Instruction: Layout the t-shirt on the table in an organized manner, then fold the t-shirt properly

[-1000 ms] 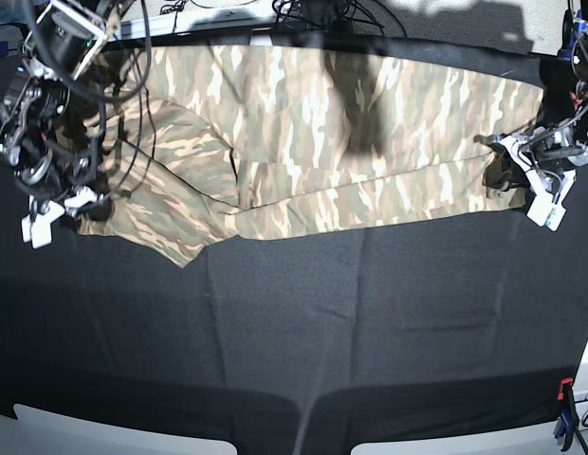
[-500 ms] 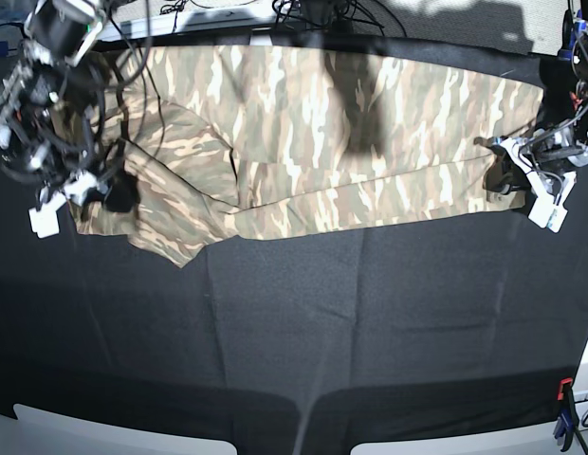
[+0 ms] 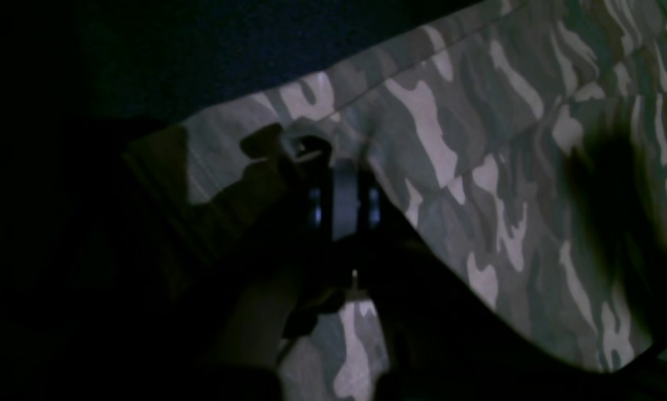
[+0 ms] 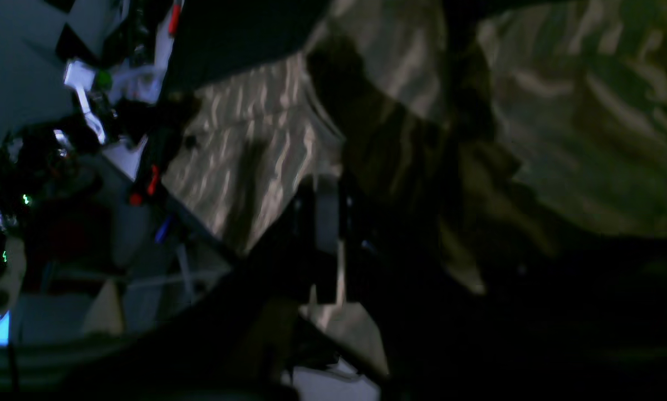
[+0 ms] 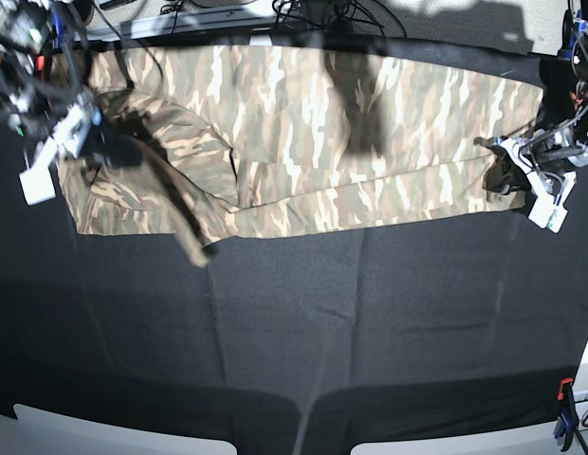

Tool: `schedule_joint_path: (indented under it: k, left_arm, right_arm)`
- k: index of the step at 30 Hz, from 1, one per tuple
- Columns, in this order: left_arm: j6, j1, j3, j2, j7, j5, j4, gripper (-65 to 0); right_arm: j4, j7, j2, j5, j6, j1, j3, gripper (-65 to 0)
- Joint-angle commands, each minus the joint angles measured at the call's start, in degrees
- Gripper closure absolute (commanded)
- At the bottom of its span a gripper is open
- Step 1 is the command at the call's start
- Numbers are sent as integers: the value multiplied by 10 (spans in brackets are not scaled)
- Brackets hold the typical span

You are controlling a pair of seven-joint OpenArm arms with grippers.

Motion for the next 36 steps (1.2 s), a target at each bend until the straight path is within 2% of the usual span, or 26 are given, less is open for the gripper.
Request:
schedule_joint_path:
  k: [1, 14, 19, 22, 24, 29, 31, 33, 36]
  left_arm:
    - [-4, -6, -5, -11, -13, -7, 10, 0]
    - [-4, -6, -5, -11, -14, 32, 10, 0]
    - [-4, -7, -5, -11, -25, 32, 10, 0]
    - [-4, -7, -5, -11, -26, 32, 10, 0]
    - [-4, -6, -5, -11, -26, 32, 10, 0]
    - [-4, -7, -5, -11, -26, 31, 10, 0]
    - [-4, -7, -5, -11, -26, 32, 10, 0]
    - [-4, -7, -5, -11, -26, 32, 10, 0]
    - [-4, -7, -5, -11, -26, 32, 10, 0]
  right_arm:
    - [15, 7, 18, 15, 3, -11, 3, 0]
    - [20, 7, 142, -66, 3, -125, 3, 0]
    - [20, 7, 165, -116, 3, -135, 4, 0]
    - [20, 13, 163, -114, 3, -132, 4, 0]
    - [20, 114, 163, -122, 3, -130, 4, 0]
    - [20, 202, 125, -300, 3, -55, 3, 0]
    - [20, 223, 107, -330, 3, -25, 3, 0]
    - [20, 222, 87, -342, 3, 4, 3, 0]
    - [17, 234, 57, -400, 3, 40, 3, -212]
